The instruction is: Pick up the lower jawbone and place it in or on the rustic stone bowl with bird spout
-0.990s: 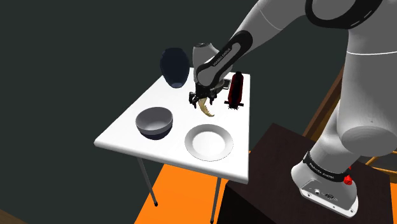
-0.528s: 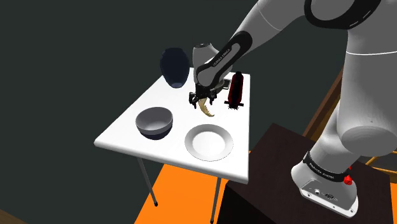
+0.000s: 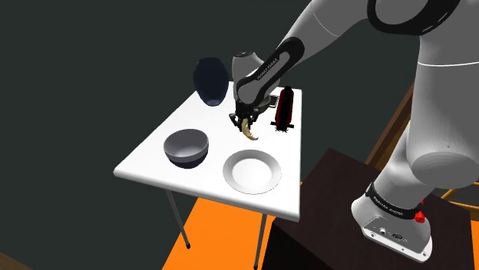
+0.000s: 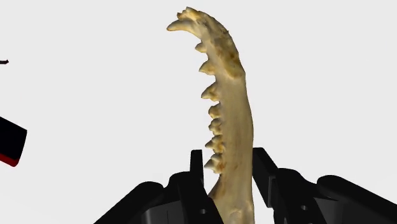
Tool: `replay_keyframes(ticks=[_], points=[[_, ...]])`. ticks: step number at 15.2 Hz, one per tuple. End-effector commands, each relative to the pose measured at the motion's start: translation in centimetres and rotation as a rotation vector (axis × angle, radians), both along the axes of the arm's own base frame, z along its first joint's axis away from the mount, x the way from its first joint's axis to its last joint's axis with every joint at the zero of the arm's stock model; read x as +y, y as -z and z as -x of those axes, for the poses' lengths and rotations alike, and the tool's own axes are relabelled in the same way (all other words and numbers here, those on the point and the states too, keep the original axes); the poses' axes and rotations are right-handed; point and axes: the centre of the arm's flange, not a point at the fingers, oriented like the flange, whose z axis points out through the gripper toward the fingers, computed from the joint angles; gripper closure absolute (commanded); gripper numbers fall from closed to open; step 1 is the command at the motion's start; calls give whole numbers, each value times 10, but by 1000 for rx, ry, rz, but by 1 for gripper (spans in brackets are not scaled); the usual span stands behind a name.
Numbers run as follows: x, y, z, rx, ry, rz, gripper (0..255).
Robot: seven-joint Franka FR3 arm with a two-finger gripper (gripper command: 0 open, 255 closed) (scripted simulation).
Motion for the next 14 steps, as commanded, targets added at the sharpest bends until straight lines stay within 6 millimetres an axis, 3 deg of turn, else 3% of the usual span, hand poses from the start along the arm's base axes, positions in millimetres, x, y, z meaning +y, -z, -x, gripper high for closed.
replay_keyframes(ticks=[1,14], points=[[-1,1,0,2,2,1,255],[-1,-62,1,2,2,1,255]])
